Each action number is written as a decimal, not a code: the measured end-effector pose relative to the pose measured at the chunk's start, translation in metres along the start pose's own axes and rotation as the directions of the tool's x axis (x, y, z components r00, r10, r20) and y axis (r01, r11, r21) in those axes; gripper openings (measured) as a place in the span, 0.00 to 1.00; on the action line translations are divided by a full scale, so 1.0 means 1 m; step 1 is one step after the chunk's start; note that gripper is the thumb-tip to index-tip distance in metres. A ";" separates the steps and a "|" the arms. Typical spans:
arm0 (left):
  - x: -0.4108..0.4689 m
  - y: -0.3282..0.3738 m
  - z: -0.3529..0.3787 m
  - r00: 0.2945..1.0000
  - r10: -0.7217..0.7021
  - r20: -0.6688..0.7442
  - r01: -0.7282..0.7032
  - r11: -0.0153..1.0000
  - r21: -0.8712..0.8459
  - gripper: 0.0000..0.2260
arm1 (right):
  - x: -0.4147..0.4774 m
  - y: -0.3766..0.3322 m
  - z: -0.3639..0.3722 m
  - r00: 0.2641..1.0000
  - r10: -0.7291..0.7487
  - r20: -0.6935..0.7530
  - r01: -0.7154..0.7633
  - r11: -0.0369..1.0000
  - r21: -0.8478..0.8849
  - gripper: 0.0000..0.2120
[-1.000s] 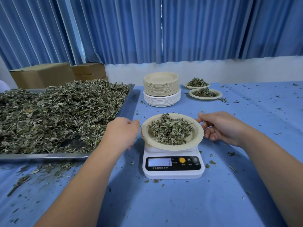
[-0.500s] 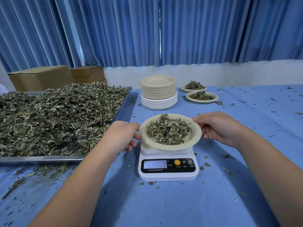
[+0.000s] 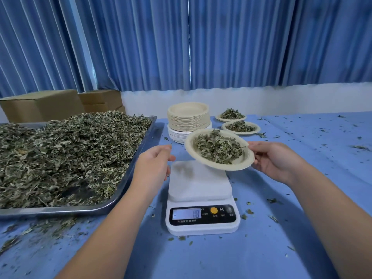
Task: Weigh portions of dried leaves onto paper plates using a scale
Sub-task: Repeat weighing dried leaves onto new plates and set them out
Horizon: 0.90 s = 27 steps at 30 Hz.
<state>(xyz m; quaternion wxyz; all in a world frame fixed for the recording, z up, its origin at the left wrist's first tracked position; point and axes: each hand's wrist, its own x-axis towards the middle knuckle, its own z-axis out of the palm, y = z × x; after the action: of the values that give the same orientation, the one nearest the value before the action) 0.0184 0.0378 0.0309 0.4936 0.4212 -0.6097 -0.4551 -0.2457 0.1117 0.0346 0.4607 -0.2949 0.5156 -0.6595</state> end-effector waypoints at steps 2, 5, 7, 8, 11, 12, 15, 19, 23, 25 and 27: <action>0.004 -0.007 -0.004 0.999 0.021 -0.034 -0.019 0.999 0.038 0.10 | 0.004 -0.002 -0.009 0.992 -0.009 -0.128 0.013 0.999 0.035 0.06; 0.009 -0.017 -0.010 0.998 0.027 -0.052 -0.024 0.998 0.063 0.10 | 0.012 -0.002 -0.026 0.944 -0.018 -0.330 0.045 0.996 0.075 0.05; 0.011 -0.021 -0.010 0.999 0.022 -0.049 -0.018 0.997 0.081 0.09 | 0.018 0.000 -0.036 0.908 -0.011 -0.418 0.055 0.994 0.095 0.05; 0.011 -0.023 -0.010 0.999 0.021 -0.042 -0.017 0.995 0.095 0.08 | 0.020 0.001 -0.042 0.893 -0.001 -0.449 0.055 0.993 0.107 0.02; 0.012 -0.027 -0.009 1.000 0.027 -0.012 -0.025 0.993 0.118 0.06 | 0.026 0.005 -0.055 0.855 0.029 -0.518 0.040 0.992 0.121 0.07; 0.012 -0.027 -0.008 1.000 0.028 -0.005 -0.027 0.993 0.116 0.06 | 0.028 0.005 -0.057 0.845 0.031 -0.534 0.037 0.993 0.116 0.09; 0.011 -0.029 -0.007 0.999 0.033 0.005 -0.034 0.990 0.137 0.06 | 0.030 0.003 -0.057 0.826 0.041 -0.562 0.027 0.993 0.112 0.14; 0.010 -0.030 -0.007 0.999 0.030 0.012 -0.032 0.988 0.153 0.06 | 0.028 0.003 -0.056 0.837 0.064 -0.543 0.032 0.986 0.166 0.16; 0.010 -0.028 -0.007 0.999 0.027 0.019 -0.030 0.986 0.165 0.06 | 0.027 0.004 -0.053 0.862 0.077 -0.500 0.023 0.981 0.192 0.20; 0.009 -0.027 -0.007 1.000 0.024 0.021 -0.027 0.985 0.169 0.06 | 0.026 0.004 -0.049 0.881 0.083 -0.465 0.002 0.984 0.178 0.19; 0.008 -0.026 -0.008 0.999 0.022 0.023 -0.025 0.985 0.172 0.07 | 0.026 0.004 -0.047 0.895 0.084 -0.437 -0.012 0.986 0.165 0.19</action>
<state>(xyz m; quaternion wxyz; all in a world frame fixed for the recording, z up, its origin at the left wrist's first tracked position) 0.0266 0.0231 0.0079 0.4543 0.4501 -0.6569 -0.3994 -0.2953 0.1064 0.0145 0.3693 -0.0871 0.5602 -0.7364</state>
